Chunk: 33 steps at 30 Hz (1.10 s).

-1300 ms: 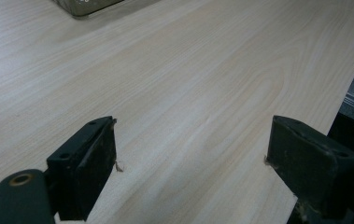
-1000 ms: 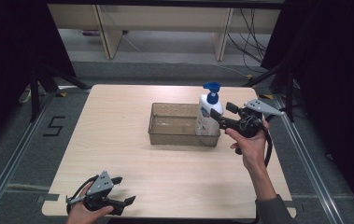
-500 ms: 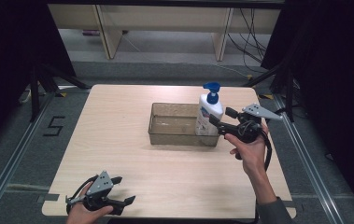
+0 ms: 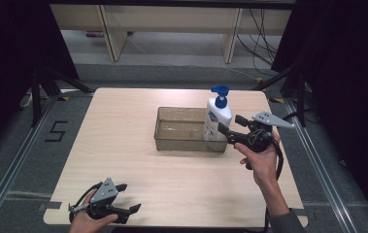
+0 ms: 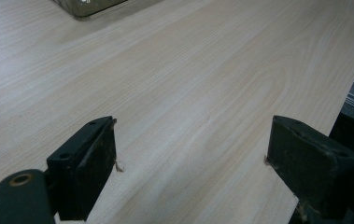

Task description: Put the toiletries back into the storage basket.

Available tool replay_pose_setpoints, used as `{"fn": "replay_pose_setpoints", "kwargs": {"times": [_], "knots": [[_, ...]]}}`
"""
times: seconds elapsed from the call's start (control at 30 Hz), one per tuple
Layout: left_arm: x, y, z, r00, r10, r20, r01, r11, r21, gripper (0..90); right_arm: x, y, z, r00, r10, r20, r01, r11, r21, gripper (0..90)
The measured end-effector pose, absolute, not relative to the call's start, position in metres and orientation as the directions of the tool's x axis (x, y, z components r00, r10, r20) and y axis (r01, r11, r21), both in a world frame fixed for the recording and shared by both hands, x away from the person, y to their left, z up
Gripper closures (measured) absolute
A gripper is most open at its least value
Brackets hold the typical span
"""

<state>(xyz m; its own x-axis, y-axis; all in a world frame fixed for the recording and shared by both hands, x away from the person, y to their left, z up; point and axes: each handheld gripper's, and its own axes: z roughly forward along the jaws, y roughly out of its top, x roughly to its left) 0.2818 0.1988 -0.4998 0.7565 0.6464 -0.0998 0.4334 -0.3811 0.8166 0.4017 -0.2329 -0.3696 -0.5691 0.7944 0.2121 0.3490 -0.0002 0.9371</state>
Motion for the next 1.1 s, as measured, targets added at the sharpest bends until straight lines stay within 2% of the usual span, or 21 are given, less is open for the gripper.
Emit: {"fn": "replay_pose_setpoints", "kwargs": {"times": [0.37,0.43,0.5,0.8,0.97,1.1], "knots": [[0.282,0.197,-0.501,0.751,0.65,-0.116,0.437,-0.357,0.826,15.3,0.393,-0.232,-0.376,-0.575,0.791,0.209,0.353,0.01,0.935,21.0],[0.283,0.2,-0.5,0.76,0.645,-0.083,0.427,-0.399,0.811,15.3,0.391,-0.232,-0.376,-0.573,0.792,0.214,0.365,0.012,0.931,20.9],[0.282,0.197,-0.501,0.752,0.649,-0.115,0.436,-0.359,0.825,15.3,0.389,-0.232,-0.377,-0.574,0.793,0.203,0.357,0.019,0.934,20.9],[0.282,0.199,-0.498,0.755,0.649,-0.1,0.437,-0.382,0.814,15.3,0.382,-0.227,-0.381,-0.601,0.774,0.196,0.35,0.035,0.936,20.8],[0.282,0.199,-0.499,0.756,0.648,-0.098,0.428,-0.374,0.823,15.3,0.376,-0.223,-0.383,-0.598,0.768,0.229,0.376,0.017,0.926,20.9],[0.282,0.199,-0.499,0.751,0.652,-0.106,0.438,-0.372,0.819,15.3,0.375,-0.224,-0.383,-0.608,0.766,0.209,0.355,0.026,0.935,21.0]]}}
